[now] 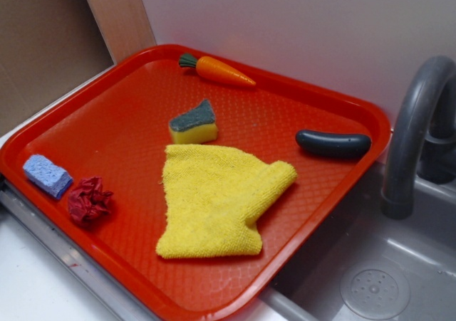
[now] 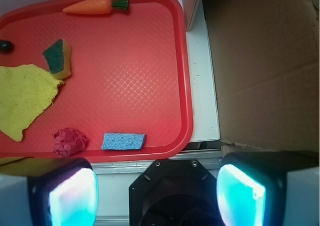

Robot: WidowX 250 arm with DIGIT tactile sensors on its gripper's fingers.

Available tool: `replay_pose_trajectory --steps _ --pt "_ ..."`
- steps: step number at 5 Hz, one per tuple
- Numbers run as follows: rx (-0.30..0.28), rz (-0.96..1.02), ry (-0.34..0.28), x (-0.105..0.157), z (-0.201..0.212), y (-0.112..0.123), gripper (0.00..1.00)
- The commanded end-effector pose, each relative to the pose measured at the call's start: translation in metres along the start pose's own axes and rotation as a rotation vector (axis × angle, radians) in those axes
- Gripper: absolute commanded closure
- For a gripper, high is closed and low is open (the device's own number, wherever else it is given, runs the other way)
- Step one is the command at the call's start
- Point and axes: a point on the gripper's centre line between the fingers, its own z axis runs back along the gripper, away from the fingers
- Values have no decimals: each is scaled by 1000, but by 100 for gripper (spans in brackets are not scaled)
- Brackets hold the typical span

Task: Grab the plastic pickle.

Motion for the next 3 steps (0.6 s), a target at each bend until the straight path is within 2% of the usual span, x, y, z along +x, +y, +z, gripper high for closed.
replay_pose_trajectory --steps 1,2,3 --pt "0 0 0 0 0 0 0" --pt "-21 -134 -99 22 -17 -25 0" --pt "-77 -288 -264 35 -32 -57 0"
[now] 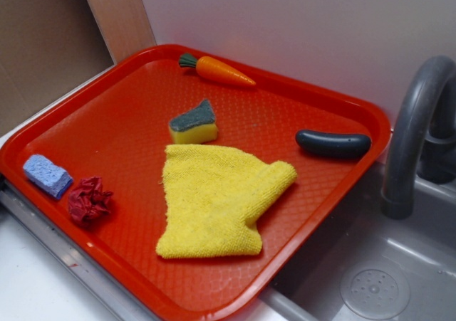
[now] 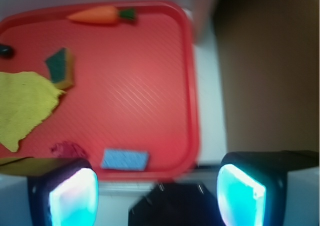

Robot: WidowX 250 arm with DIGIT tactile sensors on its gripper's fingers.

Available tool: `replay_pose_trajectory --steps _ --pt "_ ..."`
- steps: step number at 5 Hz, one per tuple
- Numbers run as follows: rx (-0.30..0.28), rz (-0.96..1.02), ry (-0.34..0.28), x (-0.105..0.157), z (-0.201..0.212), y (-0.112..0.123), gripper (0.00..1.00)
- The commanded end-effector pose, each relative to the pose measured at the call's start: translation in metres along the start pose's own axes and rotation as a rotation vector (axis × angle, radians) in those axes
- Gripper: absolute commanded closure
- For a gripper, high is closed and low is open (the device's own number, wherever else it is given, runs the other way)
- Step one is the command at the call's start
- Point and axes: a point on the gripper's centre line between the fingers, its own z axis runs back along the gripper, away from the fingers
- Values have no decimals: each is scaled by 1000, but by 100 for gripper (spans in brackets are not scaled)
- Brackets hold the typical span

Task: Grab the plastic pickle.

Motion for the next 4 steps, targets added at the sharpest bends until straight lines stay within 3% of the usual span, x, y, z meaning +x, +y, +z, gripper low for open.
replay_pose_trajectory --steps 1,2,4 --pt "-193 -341 -303 44 -35 -67 0" --pt "-260 -457 -360 73 -60 -102 0" --pt "-327 -633 -340 111 -100 -177 0"
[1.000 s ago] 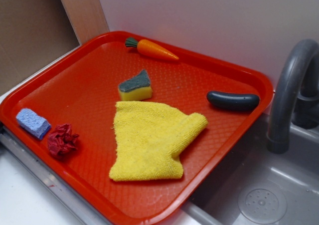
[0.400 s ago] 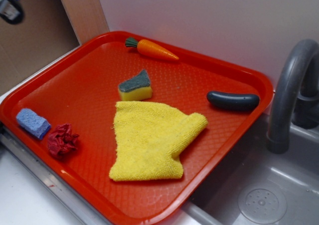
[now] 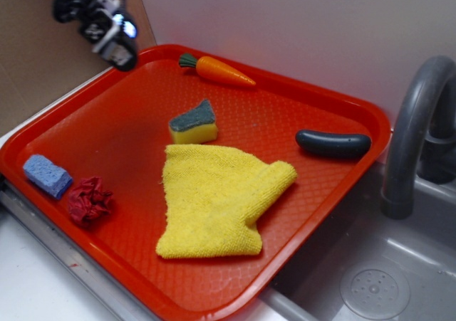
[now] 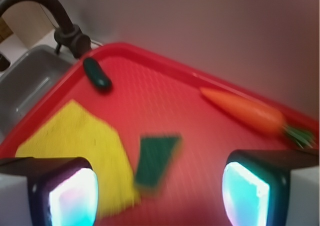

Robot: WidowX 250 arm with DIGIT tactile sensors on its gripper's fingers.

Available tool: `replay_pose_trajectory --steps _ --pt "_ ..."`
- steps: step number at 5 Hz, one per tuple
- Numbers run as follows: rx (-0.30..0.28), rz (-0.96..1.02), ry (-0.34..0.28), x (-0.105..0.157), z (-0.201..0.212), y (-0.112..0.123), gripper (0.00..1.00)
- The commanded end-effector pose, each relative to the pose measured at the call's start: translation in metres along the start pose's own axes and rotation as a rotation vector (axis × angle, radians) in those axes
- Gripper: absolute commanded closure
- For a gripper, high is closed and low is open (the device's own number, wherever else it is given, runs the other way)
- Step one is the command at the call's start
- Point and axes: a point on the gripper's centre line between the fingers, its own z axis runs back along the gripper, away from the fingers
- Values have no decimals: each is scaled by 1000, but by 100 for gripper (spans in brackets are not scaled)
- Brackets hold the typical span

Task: Grab the plastic pickle.

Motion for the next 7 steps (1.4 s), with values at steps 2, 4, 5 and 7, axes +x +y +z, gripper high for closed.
replay_pose_trajectory --steps 2,4,5,7 --pt "-51 -301 70 64 -78 -90 0" --pt "-54 -359 142 79 -123 -104 0" --pt "-3 -369 171 84 -138 -104 0" --pt "-7 -490 240 86 -157 -114 100"
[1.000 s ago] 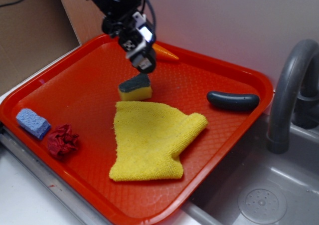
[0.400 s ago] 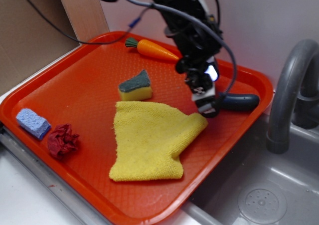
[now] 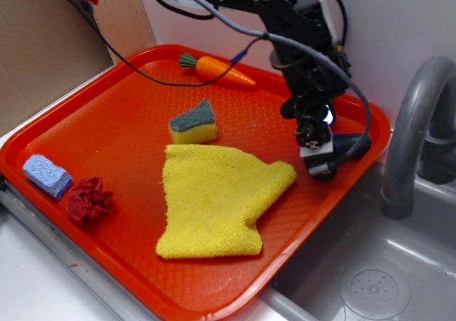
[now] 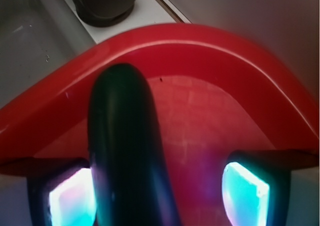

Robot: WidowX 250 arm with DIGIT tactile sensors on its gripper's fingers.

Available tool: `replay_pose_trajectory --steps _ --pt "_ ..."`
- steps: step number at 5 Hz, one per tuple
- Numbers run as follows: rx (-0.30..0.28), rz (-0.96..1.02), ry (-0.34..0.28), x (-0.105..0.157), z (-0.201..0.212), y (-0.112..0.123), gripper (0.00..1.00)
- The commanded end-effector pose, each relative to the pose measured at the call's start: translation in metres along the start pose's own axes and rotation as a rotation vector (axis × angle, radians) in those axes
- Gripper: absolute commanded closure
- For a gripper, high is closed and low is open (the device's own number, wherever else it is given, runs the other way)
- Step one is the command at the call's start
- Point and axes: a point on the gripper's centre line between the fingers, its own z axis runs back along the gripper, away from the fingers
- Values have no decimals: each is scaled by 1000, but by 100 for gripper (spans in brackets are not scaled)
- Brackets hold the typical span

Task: Grab the plastic pickle.

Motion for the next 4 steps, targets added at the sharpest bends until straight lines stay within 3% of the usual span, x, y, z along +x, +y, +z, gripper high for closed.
replay_pose_trajectory --steps 1,2,3,4 --pt "19 -104 -32 21 17 -31 100" --pt "44 -84 -8 20 15 -34 100" --pt "65 141 29 3 34 -19 100" --pt "-5 429 -123 -33 72 7 100"
